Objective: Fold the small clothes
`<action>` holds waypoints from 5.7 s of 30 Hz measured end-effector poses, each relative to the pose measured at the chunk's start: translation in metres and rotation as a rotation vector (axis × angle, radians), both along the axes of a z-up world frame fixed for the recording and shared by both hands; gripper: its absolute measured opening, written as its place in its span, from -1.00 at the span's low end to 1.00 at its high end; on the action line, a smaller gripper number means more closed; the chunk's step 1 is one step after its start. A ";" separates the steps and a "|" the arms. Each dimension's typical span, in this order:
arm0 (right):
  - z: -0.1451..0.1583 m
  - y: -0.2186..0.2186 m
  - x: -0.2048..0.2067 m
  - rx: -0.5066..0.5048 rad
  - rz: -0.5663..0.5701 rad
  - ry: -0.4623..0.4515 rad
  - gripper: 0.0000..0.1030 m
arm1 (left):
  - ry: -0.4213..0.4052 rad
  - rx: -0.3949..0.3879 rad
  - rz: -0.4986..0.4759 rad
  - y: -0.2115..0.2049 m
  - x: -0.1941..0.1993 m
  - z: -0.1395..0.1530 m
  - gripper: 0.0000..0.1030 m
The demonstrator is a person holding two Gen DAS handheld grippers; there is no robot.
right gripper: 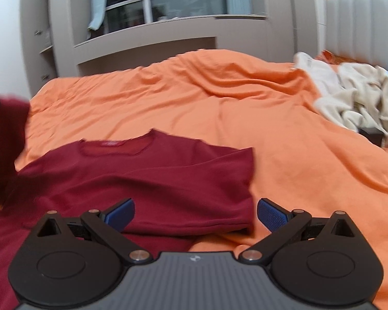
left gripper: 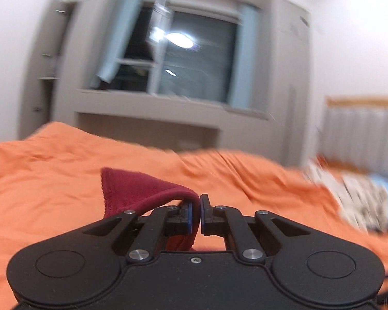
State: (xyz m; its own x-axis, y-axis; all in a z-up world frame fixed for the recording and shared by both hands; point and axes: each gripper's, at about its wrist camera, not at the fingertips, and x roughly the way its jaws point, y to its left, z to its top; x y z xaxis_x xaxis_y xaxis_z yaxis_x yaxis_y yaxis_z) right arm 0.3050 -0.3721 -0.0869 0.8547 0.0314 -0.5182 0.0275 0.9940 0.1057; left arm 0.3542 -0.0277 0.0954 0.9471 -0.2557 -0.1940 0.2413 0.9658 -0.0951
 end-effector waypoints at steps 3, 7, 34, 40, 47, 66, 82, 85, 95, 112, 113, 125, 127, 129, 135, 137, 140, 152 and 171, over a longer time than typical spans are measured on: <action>0.001 -0.014 0.001 0.030 -0.036 0.003 1.00 | 0.095 0.095 -0.108 -0.041 0.009 -0.027 -0.89; 0.001 -0.028 0.004 0.063 -0.073 0.009 1.00 | 0.217 0.185 -0.220 -0.075 0.014 -0.071 -0.88; -0.009 0.012 0.021 0.097 0.172 -0.024 1.00 | 0.423 0.046 -0.231 -0.010 0.007 -0.084 0.99; -0.011 0.042 0.036 0.086 0.312 -0.018 0.71 | 0.429 0.029 0.020 0.055 0.024 -0.077 0.99; -0.020 0.064 0.057 0.068 0.371 0.052 0.03 | 0.553 -0.309 0.228 0.154 0.054 -0.104 0.99; -0.020 0.042 0.067 0.083 0.322 0.037 -0.84 | 0.585 -0.454 0.172 0.174 0.064 -0.122 0.99; -0.034 0.033 0.074 0.109 0.293 0.091 -0.79 | 0.674 -0.291 0.043 0.141 0.071 -0.134 -0.13; -0.032 0.034 0.073 0.110 0.300 0.088 -0.79 | 0.647 -0.263 0.029 0.135 0.069 -0.128 -0.51; -0.033 0.057 0.067 0.031 0.371 0.113 -0.73 | 0.655 -0.166 0.202 0.135 0.067 -0.120 -0.73; -0.019 0.048 0.044 0.014 0.342 0.101 0.53 | 0.694 -0.199 0.232 0.150 0.051 -0.106 0.63; -0.017 0.047 0.040 0.011 0.341 0.095 0.60 | 0.691 -0.192 0.228 0.150 0.047 -0.103 0.67; 0.005 0.053 -0.040 -0.037 0.386 0.024 1.00 | 0.604 -0.072 0.134 0.141 -0.030 -0.079 0.97; 0.005 0.057 -0.055 -0.049 0.383 0.025 1.00 | 0.599 -0.070 0.133 0.141 -0.039 -0.078 0.98; 0.004 0.062 -0.071 -0.056 0.367 0.042 1.00 | 0.597 -0.054 0.136 0.138 -0.049 -0.078 0.98; -0.007 0.064 -0.126 -0.084 0.306 0.058 1.00 | 0.587 0.043 0.132 0.123 -0.082 -0.083 0.98; -0.009 0.060 -0.146 -0.065 0.277 0.048 1.00 | 0.572 0.076 0.131 0.119 -0.093 -0.083 0.98; -0.013 0.050 -0.171 -0.002 0.224 0.056 1.00 | 0.550 0.097 0.125 0.116 -0.110 -0.082 0.99; -0.004 0.067 -0.235 -0.182 0.215 0.002 1.00 | 0.489 0.175 0.160 0.099 -0.148 -0.084 0.99; -0.023 0.123 -0.276 -0.720 0.354 -0.107 0.94 | 0.429 0.190 -0.003 0.039 -0.210 -0.068 0.99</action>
State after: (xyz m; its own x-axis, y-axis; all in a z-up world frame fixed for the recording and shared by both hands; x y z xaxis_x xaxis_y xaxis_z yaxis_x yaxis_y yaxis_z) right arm 0.0287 -0.2494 -0.1103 0.9027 -0.0011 -0.4303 -0.2753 0.7671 -0.5794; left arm 0.1438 0.0112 0.0271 0.7702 -0.1801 -0.6119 0.2214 0.9751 -0.0083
